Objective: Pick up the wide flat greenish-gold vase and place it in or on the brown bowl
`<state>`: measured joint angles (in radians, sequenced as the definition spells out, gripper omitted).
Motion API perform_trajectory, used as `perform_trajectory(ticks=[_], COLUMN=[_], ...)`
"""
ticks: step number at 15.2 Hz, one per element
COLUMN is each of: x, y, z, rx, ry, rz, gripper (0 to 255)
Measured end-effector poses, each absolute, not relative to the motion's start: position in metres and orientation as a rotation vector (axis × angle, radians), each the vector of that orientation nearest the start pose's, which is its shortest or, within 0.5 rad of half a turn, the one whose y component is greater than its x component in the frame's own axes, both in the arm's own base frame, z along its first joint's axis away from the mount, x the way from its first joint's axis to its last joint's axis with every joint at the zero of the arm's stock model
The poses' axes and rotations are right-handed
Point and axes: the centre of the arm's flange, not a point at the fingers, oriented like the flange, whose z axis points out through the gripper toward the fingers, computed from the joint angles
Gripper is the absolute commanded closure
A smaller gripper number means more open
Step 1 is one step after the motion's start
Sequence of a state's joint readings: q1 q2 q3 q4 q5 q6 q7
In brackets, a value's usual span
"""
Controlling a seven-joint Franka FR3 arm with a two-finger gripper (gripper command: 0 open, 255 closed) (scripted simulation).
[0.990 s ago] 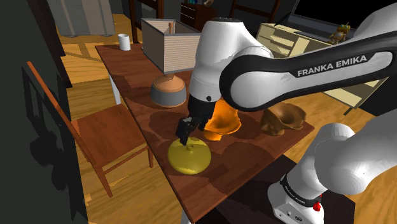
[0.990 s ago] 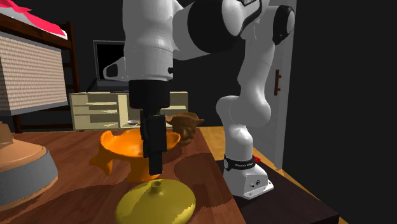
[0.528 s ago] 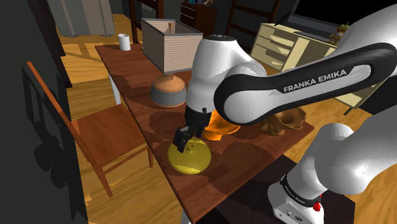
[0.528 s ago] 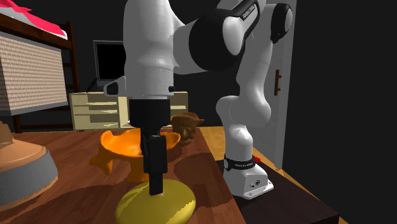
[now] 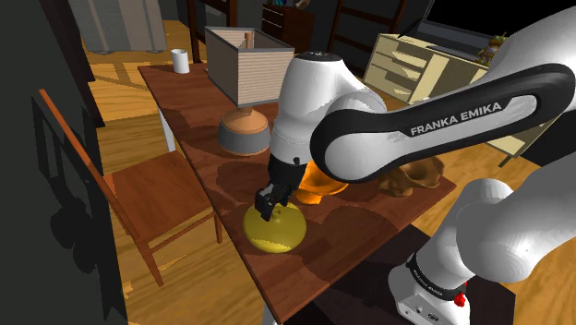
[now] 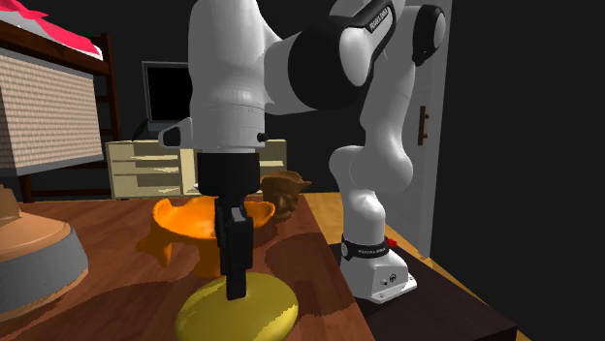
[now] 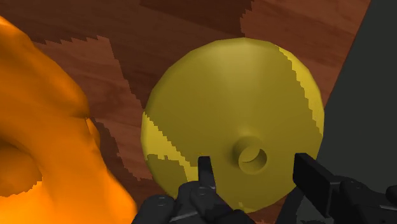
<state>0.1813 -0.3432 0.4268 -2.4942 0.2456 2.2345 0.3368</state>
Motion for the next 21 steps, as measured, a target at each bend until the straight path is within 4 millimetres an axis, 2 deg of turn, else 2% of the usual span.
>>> perform_trajectory(ticks=[10,21], x=[0.354,0.355], y=[0.256,0.256], z=[0.406,0.462], rx=[-3.056,-3.056], ry=[-0.164,-0.164], rz=[-0.049,-0.049], gripper=[255,255])
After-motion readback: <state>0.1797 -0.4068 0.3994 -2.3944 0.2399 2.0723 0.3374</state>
